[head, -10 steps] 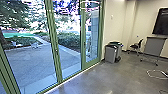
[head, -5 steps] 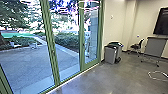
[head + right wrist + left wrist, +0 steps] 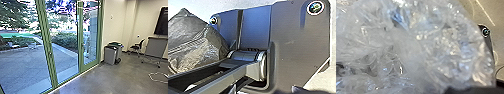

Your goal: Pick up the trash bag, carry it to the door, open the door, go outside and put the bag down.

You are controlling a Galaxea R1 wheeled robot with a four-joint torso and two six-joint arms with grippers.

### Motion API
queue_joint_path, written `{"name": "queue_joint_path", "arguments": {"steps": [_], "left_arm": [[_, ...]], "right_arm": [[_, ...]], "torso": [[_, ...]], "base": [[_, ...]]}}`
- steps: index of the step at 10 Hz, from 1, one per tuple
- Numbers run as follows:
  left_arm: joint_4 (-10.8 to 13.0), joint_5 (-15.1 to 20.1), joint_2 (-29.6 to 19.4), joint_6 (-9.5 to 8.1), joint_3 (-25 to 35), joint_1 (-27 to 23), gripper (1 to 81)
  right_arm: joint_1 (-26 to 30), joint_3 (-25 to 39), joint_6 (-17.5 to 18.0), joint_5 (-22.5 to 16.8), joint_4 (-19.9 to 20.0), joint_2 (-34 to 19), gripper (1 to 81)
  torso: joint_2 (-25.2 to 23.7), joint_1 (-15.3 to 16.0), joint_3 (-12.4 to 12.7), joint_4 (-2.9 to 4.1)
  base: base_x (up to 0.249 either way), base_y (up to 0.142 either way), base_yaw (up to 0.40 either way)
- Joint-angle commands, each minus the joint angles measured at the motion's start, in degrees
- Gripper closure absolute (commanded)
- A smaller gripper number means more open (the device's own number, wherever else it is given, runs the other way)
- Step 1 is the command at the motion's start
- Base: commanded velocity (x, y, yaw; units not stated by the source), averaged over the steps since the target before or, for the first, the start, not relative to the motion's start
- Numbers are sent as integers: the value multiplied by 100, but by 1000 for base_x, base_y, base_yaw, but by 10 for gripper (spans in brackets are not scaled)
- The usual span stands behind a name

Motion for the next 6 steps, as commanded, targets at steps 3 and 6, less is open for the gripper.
{"name": "queue_joint_path", "arguments": {"steps": [3, 6], "left_arm": [[29, 332, -6, 42, 3, -374, 811], [29, 324, -15, 42, 3, -375, 811]], "right_arm": [[362, 26, -21, -374, -6, 16, 10], [362, -9, -21, -374, -6, 33, 10]], "torso": [[-2, -2, 0, 0], [-2, 0, 0, 0]], "base": [[179, -94, 0], [182, -94, 0]]}}
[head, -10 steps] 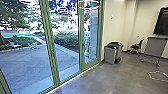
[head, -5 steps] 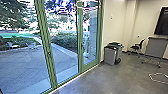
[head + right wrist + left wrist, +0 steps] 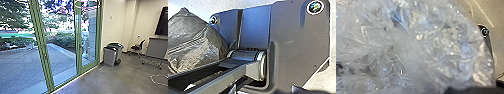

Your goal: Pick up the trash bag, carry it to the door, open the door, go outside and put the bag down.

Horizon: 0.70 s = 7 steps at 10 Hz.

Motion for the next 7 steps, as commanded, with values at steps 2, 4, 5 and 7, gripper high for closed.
{"name": "queue_joint_path", "arguments": {"steps": [2, 4, 5, 7], "left_arm": [[20, 321, -43, 42, 3, -364, 811], [20, 321, -51, 42, 3, -364, 811], [20, 321, -43, 42, 3, -364, 811], [20, 321, -43, 42, 3, -355, 811]], "right_arm": [[370, 29, -21, -379, -5, 17, 10], [370, 21, -21, -379, -13, 26, 10], [370, 13, -21, -379, -13, 26, 10], [370, 12, -21, -379, -13, 35, 10]], "torso": [[0, 0, 0, 0], [0, -5, 0, 0], [0, -7, 0, 0], [0, -5, 0, 0]], "base": [[166, -31, 0], [161, 0, 0], [159, 0, 0], [159, 0, 0]]}}
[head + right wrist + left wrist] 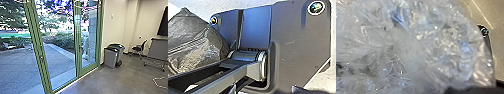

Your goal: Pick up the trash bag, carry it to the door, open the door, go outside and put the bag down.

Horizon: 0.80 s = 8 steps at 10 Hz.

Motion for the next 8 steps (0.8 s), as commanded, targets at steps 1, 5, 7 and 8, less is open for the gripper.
{"name": "queue_joint_path", "arguments": {"steps": [1, 5, 7, 8], "left_arm": [[20, 323, -40, 42, 3, -366, 811], [20, 315, -32, 42, 3, -366, 811], [20, 315, -32, 42, 3, -366, 811], [20, 315, -23, 42, 3, -366, 811]], "right_arm": [[368, 40, -21, -379, -8, -10, 10], [377, 31, -21, -379, -8, 7, 10], [385, 5, -21, -379, -8, 25, 10], [385, 5, -21, -379, -17, 25, 10]], "torso": [[0, 0, 0, 0], [2, 2, 0, 0], [0, -2, 0, 0], [0, 0, 0, 0]], "base": [[159, -66, 0], [159, -68, 0], [164, -74, 0], [164, -79, 0]]}}
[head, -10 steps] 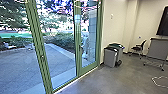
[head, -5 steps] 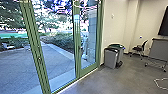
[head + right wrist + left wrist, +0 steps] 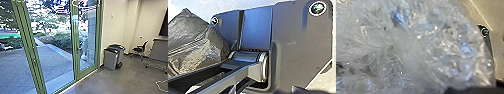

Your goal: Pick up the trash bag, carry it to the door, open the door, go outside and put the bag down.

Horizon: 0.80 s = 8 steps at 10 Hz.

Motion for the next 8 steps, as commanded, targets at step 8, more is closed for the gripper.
{"name": "queue_joint_path", "arguments": {"steps": [8], "left_arm": [[111, 321, -8, 31, 14, -366, 811]], "right_arm": [[355, -49, -12, -381, -50, 27, 10]], "torso": [[2, 2, 0, 0]], "base": [[164, -44, 0]]}}
